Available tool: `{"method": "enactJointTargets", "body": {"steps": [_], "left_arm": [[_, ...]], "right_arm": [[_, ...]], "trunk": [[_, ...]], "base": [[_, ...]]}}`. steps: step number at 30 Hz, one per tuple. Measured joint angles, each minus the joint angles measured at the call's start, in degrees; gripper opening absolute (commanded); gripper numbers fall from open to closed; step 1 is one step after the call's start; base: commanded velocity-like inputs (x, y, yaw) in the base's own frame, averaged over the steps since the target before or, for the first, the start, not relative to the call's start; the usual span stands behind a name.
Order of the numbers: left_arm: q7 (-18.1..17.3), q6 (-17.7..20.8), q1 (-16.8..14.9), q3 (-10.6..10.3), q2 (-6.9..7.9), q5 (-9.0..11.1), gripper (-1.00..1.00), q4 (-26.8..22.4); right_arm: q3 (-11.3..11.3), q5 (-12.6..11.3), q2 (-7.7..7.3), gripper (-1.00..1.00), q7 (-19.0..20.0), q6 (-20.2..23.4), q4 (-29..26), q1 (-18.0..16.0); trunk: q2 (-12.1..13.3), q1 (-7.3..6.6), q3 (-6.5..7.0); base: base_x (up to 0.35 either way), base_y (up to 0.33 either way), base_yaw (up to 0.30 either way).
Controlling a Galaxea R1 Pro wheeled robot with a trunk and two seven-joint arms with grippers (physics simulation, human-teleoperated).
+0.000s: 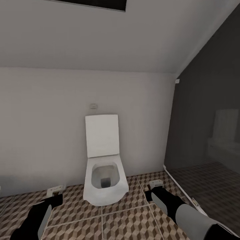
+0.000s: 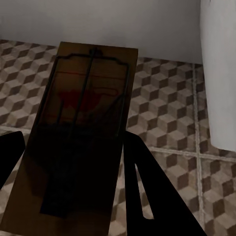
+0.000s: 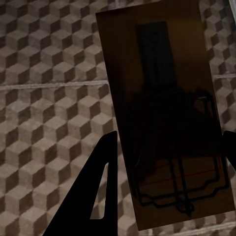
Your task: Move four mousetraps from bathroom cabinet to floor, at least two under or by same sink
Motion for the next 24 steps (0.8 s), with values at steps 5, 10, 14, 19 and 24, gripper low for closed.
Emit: {"method": "enactJointTargets", "body": {"steps": [5, 10, 14, 19, 24], "left_arm": [[0.00, 0.01, 0.01, 0.01, -0.01, 0.05, -1.00, -0.03], [-0.01, 0.02, 0.02, 0.02, -0.07, 0.07, -1.00, -0.09], [-0.04, 0.02, 0.02, 0.01, -0.08, 0.06, -1.00, -0.10], [-0.09, 0.02, 0.02, 0.04, -0.08, 0.07, -1.00, -0.10], [-0.22, 0.01, 0.00, 0.08, -0.12, 0.07, -1.00, -0.21]], "right_arm": [[-0.05, 0.02, 0.01, -1.00, -0.06, 0.65, 0.01, -0.01], [-0.09, -0.02, 0.02, -1.00, -0.08, 0.85, 0.01, -0.01], [-0.10, -0.02, -0.03, -1.00, -0.08, 0.86, 0.02, -0.01], [-0.18, -0.04, -0.17, -1.00, -0.08, 0.82, 0.02, -0.01], [-0.19, -0.07, -0.26, -1.00, -0.10, 0.84, 0.00, -0.01]], "trunk": [[-2.01, 1.10, -0.90], [-4.01, 2.20, -1.80], [-5.62, 3.08, -2.51], [-7.62, 4.18, -3.41], [-8.44, 4.62, -3.77]], "base": [[0.000, 0.000, 0.111], [0.000, 0.000, 0.270], [0.000, 0.000, 0.293], [0.000, 0.000, 0.297], [0.000, 0.000, 0.198]]}}
